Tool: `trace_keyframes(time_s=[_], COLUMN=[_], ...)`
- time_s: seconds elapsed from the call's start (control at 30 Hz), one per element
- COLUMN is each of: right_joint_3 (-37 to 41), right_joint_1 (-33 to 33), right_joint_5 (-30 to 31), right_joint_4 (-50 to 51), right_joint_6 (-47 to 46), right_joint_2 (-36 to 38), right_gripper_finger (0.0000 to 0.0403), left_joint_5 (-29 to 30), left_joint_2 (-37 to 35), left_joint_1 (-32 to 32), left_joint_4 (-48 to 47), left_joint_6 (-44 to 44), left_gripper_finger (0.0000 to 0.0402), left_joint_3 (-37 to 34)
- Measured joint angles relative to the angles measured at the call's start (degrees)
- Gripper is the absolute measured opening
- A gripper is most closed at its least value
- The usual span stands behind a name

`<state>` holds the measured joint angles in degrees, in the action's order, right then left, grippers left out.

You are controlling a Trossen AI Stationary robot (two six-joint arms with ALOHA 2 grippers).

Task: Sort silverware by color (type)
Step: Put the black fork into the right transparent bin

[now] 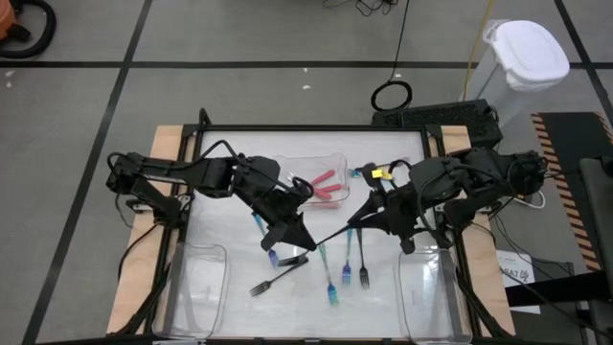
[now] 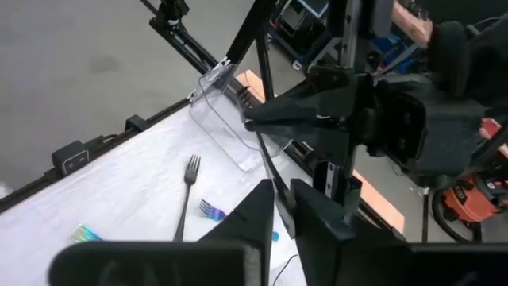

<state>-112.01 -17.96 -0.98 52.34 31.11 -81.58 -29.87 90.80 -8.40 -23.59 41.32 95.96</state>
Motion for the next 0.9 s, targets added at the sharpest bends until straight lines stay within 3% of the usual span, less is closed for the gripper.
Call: trace_keyframes(time_s=[0.27,0.57,0.7,0.9], right_joint_3=[0.0,0.1,0.0,0.0], right_joint_1=[0.0,-0.4,-2.4,-6.4], right_joint_5=[-1.1,-0.5,2.9,5.4], right_joint_4=[2.0,6.8,10.3,18.8], right_joint_6=[-0.7,-7.4,-14.8,-26.1], right_joint_2=[0.1,1.0,3.3,6.1], right_gripper_finger=[0.0007,0.0003,0.0003,0.0002], left_joint_5=[2.1,16.1,20.6,27.6], left_joint_2=[-0.1,-0.1,-0.1,-0.1], left_joint_1=[0.1,0.1,0.3,0.5], left_joint_4=[-0.1,0.2,0.2,0.1], left_joint_6=[0.2,-2.8,-2.7,-1.1], left_gripper_finger=[0.0017,0.0108,0.0153,0.0174], left_joint_3=[0.0,0.0,0.0,0.0])
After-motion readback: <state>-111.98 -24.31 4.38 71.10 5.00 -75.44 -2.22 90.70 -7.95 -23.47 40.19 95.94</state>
